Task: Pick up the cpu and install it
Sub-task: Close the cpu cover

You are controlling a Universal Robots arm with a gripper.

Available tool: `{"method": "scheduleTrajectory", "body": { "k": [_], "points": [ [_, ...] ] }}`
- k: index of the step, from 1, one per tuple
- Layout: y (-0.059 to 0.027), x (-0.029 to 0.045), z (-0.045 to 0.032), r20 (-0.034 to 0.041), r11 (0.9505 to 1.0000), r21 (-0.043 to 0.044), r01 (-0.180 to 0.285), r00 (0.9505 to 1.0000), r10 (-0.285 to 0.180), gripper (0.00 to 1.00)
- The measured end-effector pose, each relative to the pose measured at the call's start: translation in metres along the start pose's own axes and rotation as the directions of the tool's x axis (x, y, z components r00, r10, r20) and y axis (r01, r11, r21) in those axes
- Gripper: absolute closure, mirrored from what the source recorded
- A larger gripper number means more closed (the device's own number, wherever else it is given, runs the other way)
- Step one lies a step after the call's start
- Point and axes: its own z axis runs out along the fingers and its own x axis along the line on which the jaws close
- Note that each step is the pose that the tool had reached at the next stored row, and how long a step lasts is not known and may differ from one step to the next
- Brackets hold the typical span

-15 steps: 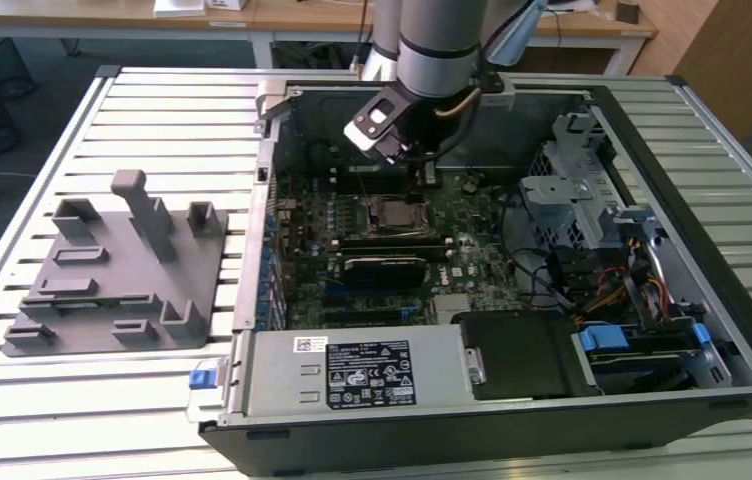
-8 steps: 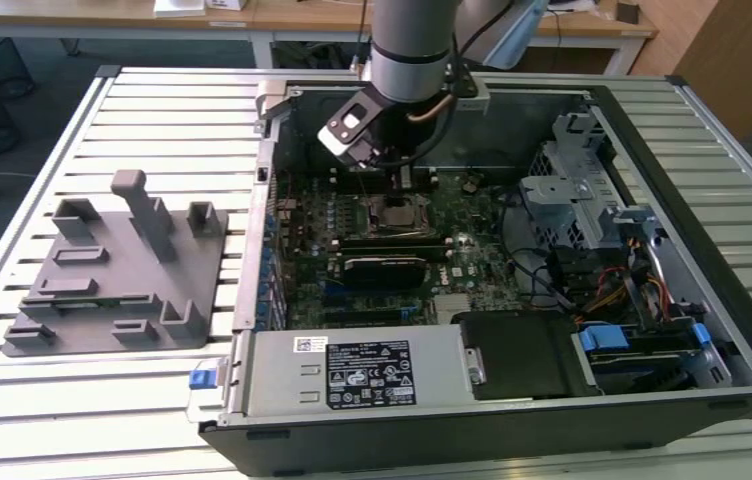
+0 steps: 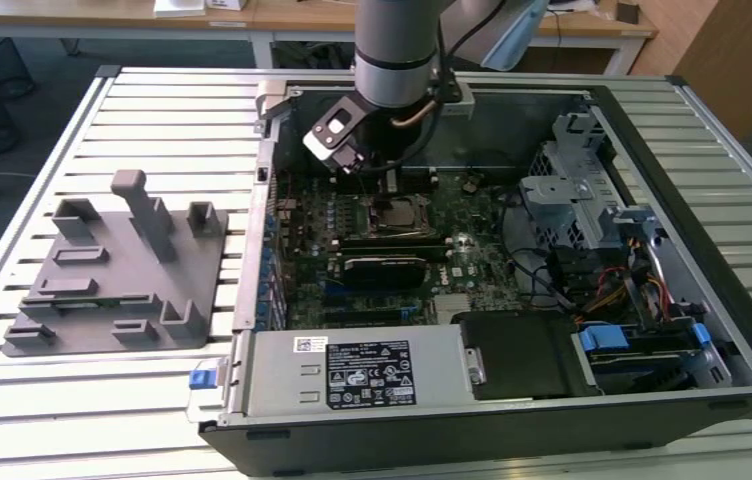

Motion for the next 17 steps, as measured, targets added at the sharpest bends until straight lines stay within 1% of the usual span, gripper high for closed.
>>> {"method": "scheduleTrajectory", "body": {
  "k": [11,14,17],
  "points": [
    [-0.0008,0.0000,0.0137,0.0000,1.0000,0.0007,0.000,1.0000,0.000,0.89],
    [-0.0010,-0.0002,0.0155,0.0011,1.0000,0.0017,0.000,1.0000,0.000,0.89],
    [-0.0003,-0.0001,0.0164,0.0002,1.0000,0.0018,0.000,1.0000,0.000,0.89]
  ]
}}
